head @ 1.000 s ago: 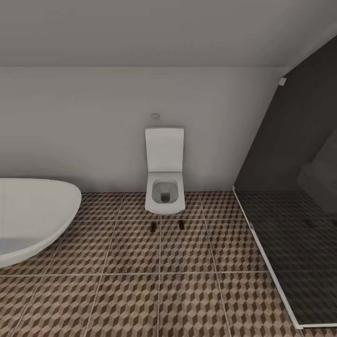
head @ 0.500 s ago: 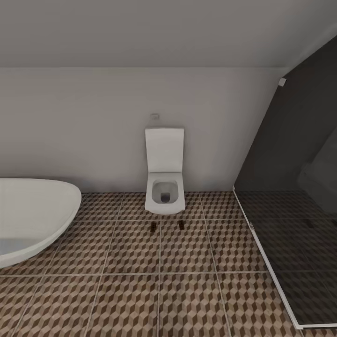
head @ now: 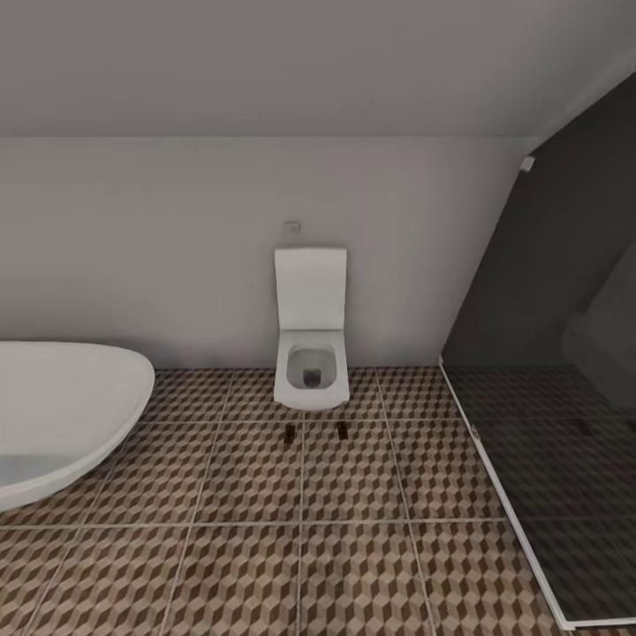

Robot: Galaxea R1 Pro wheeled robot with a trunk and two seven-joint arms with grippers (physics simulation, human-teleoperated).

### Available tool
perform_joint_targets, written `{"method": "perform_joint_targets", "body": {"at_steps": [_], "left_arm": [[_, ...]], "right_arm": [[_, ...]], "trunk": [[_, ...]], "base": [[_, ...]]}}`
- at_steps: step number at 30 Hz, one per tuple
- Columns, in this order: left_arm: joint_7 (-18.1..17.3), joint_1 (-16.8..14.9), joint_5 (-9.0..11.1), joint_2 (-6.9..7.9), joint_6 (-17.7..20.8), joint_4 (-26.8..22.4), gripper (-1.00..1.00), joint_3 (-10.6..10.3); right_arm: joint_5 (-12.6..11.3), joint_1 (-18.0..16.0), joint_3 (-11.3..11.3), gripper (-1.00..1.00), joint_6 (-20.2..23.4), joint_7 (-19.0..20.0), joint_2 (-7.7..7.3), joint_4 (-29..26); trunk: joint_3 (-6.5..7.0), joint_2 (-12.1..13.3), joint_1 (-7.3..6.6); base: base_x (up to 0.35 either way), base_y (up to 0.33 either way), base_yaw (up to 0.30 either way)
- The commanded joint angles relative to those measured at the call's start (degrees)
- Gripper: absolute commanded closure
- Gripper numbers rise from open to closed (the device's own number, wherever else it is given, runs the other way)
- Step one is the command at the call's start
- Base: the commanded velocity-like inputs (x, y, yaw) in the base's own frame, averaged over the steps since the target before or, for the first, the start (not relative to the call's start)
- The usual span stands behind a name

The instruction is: Take the four mousetraps from the cabinet in the bathroom and place them on the bathroom floor. Make sure all four end up on the same floor surface, and ensure that at least two of them are either under or directly next to the same bathroom sink.

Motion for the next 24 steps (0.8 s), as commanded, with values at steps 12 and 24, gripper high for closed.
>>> {"method": "perform_joint_targets", "body": {"at_steps": [12,24], "left_arm": [[-0.2,-0.1,0.3,0.11,-1.0,0.4,-1.0,-0.4],[-0.3,-0.1,0.2,-0.4,-1.1,0.2,-1.0,-0.5]], "right_arm": [[-0.2,0.0,0.6,-1.0,-0.1,-0.3,-0.1,0.0],[-0.2,0.0,0.6,-1.0,-0.1,-0.3,0.33,0.1]], "trunk": [[0.53,-0.1,0.03],[1.57,-0.1,0.03]], "base": [[0.0,0.0,0.0],[0.0,0.0,0.0]]}}
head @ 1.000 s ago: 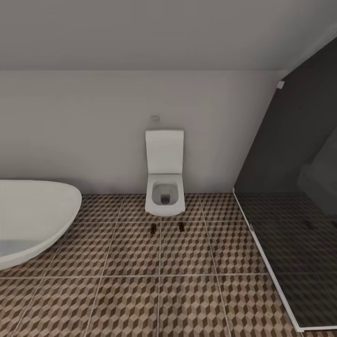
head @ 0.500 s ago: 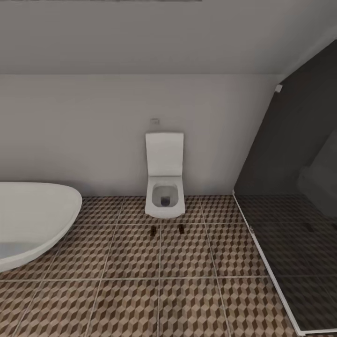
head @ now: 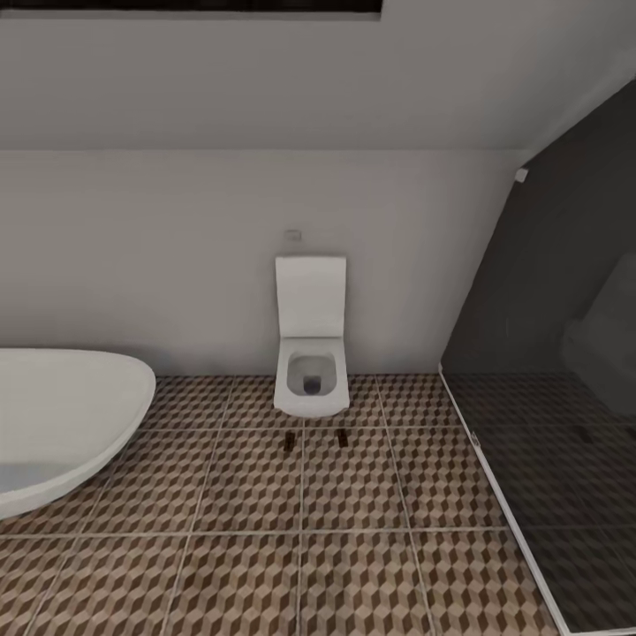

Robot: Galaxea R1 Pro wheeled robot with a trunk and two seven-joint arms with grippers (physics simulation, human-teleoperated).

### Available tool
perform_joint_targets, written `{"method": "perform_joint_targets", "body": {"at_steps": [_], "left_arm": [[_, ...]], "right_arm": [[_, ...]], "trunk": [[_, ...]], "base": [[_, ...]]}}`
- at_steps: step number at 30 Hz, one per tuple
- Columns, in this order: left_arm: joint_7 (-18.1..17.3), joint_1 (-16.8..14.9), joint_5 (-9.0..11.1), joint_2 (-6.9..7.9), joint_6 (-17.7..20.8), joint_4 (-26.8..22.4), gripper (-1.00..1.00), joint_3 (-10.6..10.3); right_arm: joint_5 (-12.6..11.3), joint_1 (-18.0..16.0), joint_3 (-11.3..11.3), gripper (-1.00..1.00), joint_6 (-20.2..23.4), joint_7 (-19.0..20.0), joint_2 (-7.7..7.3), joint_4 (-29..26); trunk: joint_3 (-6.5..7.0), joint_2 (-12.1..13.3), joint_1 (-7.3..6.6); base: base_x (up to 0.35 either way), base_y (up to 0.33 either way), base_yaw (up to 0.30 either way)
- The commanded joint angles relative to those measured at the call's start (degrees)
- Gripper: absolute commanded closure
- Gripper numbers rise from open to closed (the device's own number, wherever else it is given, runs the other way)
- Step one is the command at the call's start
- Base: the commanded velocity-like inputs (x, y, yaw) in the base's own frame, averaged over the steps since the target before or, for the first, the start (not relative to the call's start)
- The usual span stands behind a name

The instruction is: Take the four mousetraps from the cabinet in the bathroom and place them on the bathroom floor. Make sure all four end up on the same floor surface, and ensure that at least two of them are either under or directly next to the same bathroom sink.

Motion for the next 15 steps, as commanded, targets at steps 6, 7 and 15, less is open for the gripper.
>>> {"method": "perform_joint_targets", "body": {"at_steps": [6,7,15], "left_arm": [[0.1,-0.1,0.4,-0.05,-0.3,0.2,-1.0,-0.4],[0.1,-0.1,0.4,-0.04,-0.3,0.2,-1.0,-0.4],[0.1,-0.1,0.4,-0.03,-0.4,0.1,-1.0,-0.4]], "right_arm": [[-0.3,0.0,0.5,-1.0,-0.1,-0.3,0.02,0.0],[-0.3,0.0,0.5,-1.0,-0.1,-0.3,0.02,0.0],[-0.3,0.0,0.5,-1.0,-0.1,-0.3,0.09,0.0]], "trunk": [[0.46,-0.1,0.03],[0.56,-0.1,0.03],[1.31,-0.1,0.03]], "base": [[0.0,0.0,0.0],[0.0,0.0,0.0],[0.0,0.0,0.0]]}}
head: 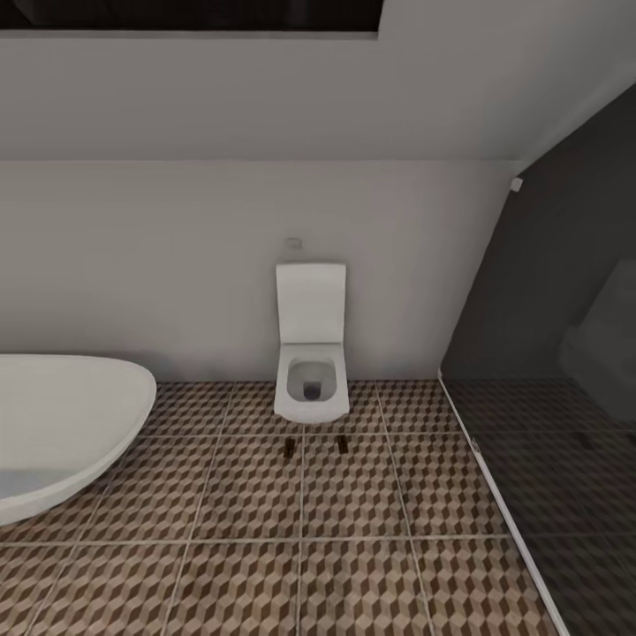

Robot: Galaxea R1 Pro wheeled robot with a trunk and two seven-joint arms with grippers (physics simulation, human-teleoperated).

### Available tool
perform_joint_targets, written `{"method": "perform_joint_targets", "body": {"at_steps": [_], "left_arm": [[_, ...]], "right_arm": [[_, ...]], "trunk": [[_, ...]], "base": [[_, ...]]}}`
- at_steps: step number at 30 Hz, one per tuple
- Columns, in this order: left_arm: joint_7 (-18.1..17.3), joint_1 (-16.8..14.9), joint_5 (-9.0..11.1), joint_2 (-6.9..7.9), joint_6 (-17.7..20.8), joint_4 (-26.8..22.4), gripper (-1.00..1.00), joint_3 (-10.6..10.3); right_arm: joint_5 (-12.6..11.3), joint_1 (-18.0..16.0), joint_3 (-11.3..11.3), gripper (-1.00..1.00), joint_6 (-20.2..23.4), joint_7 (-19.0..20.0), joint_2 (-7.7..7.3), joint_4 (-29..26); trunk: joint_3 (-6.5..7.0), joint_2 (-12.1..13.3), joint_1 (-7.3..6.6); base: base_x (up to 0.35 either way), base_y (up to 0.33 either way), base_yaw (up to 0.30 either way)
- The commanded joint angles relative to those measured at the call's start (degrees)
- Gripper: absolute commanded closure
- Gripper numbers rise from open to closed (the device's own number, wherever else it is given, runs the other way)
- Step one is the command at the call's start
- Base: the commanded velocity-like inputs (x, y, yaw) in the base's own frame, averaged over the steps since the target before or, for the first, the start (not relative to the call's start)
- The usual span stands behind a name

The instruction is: Take the four mousetraps from the cabinet in the bathroom and place them on the bathroom floor. Make sure all four end up on the same floor surface, and ensure that at least two of them are either under or directly next to the same bathroom sink.

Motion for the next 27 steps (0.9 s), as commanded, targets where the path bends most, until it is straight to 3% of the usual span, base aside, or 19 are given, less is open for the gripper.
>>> {"method": "perform_joint_targets", "body": {"at_steps": [1,27], "left_arm": [[0.1,-0.1,0.3,-0.02,-0.3,0.2,-1.0,-0.5],[0.1,-0.1,0.3,0.06,-0.3,0.2,-1.0,-0.5]], "right_arm": [[-0.3,0.0,0.5,-1.0,-0.1,-0.3,0.0,0.0],[-0.3,0.0,0.5,-1.0,-0.1,-0.3,0.01,0.0]], "trunk": [[0.0,-0.1,0.03],[2.43,-0.1,0.03]], "base": [[0.0,0.0,0.0],[0.0,0.0,0.0]]}}
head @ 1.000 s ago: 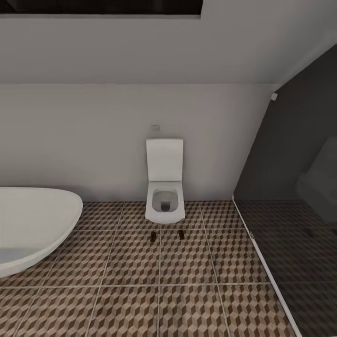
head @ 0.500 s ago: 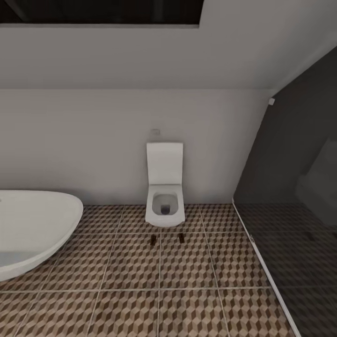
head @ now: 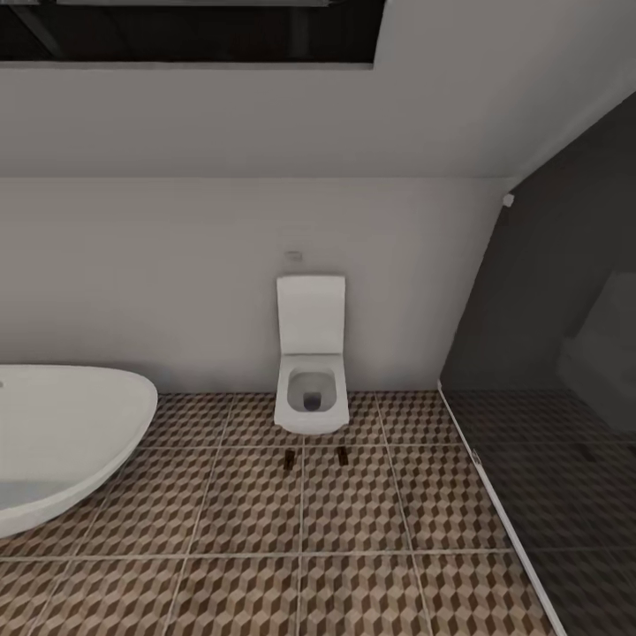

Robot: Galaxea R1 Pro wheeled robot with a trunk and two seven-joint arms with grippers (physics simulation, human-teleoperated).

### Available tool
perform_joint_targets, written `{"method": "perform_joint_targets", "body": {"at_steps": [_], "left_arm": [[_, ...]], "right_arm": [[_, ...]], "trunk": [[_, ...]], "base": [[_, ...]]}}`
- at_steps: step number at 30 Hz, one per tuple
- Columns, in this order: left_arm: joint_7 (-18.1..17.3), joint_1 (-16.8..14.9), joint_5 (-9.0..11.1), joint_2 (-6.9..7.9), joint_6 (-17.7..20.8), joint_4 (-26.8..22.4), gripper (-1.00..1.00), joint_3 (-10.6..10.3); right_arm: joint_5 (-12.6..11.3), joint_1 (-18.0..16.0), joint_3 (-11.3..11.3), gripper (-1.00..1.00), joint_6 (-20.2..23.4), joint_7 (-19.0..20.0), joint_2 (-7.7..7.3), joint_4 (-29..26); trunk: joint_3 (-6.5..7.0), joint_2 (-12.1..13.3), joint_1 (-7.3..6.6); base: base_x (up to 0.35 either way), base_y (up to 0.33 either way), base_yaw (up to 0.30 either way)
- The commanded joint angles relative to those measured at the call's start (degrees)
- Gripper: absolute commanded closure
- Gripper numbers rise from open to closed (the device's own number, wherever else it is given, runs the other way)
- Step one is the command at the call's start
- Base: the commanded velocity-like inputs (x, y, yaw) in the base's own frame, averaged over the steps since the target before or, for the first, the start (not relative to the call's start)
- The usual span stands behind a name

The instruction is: Take the four mousetraps from the cabinet in the bathroom and place them on the bathroom floor. Make sure all four end up on the same floor surface, and ensure that at least two of them are either under or directly next to the same bathroom sink.

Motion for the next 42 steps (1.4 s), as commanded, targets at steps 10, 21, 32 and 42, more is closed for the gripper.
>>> {"method": "perform_joint_targets", "body": {"at_steps": [10,21,32,42], "left_arm": [[0.1,-0.1,0.3,-0.03,-0.3,0.2,-1.0,-0.5],[0.1,-0.1,0.3,-0.03,-0.3,0.2,-1.0,-0.5],[0.1,-0.1,0.3,-0.03,-0.2,0.3,-1.0,-0.5],[0.1,-0.1,0.3,-0.03,-0.2,0.3,-1.0,-0.5]], "right_arm": [[-0.3,0.0,0.5,-1.0,-0.2,-0.3,0.0,0.0],[-0.3,0.0,0.5,-1.0,-0.1,-0.3,0.0,0.0],[-0.3,0.0,0.5,-1.0,-0.1,-0.3,0.0,0.0],[-0.3,0.0,0.5,-1.0,-0.1,-0.3,0.0,0.0]], "trunk": [[0.83,-0.1,0.03],[1.86,-0.1,0.03],[2.89,-0.1,0.03],[3.83,-0.1,0.03]], "base": [[0.0,0.0,0.0],[0.0,0.0,0.0],[0.0,0.0,0.0],[0.0,0.0,0.0]]}}
